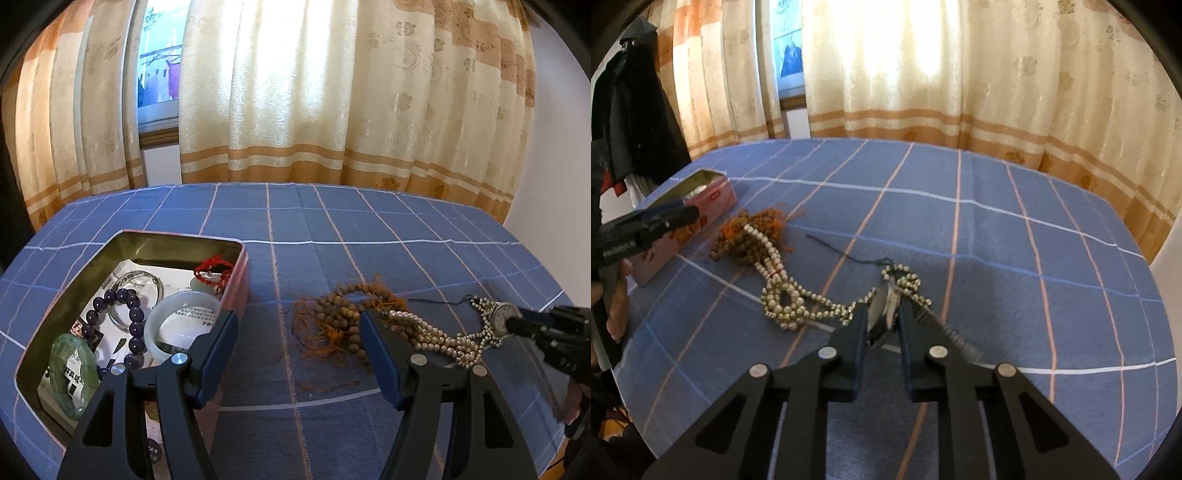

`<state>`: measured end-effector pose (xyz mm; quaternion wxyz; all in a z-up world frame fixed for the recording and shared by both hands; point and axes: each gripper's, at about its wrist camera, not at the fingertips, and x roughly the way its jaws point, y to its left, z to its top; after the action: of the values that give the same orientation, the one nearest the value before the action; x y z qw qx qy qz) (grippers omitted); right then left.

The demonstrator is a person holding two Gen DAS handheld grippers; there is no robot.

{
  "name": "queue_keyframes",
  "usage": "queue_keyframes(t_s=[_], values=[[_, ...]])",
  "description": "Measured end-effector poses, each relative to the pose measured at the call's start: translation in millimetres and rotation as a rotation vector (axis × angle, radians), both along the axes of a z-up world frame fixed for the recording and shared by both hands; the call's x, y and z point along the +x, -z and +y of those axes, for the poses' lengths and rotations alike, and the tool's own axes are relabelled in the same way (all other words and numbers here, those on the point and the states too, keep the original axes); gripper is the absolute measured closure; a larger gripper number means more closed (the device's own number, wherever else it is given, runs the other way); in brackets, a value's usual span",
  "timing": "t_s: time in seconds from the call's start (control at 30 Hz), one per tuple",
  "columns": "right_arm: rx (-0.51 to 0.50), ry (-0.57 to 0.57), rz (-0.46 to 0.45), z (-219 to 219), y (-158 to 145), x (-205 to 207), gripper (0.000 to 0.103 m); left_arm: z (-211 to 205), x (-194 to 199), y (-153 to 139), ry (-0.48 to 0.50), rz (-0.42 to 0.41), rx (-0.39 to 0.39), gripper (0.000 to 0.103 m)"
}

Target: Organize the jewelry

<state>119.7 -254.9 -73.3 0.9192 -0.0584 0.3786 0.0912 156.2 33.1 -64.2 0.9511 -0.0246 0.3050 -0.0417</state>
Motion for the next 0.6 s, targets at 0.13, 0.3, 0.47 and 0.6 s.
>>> queue_keyframes(t_s=[0.13, 0.3, 0.47, 0.6], values=[[0.029, 0.013, -0.033, -5, -5, -3, 0.085, -12, -1, 0, 0.038, 0.003, 0.013, 0.035], [0.056, 0.026, -0.081, -9, -13, -6, 0.086, -38, -1, 0, 0.112, 0.009, 0.047, 0.035], [0.106, 0.031, -0.103, -17, -21, -8, 0.088, -63, 0, 0, 0.171, 0.016, 0.074, 0.035], [0.109, 0.042, -0.124, -23, -28, -12, 0.088, -76, 2, 0, 0.2, 0.02, 0.078, 0.035]])
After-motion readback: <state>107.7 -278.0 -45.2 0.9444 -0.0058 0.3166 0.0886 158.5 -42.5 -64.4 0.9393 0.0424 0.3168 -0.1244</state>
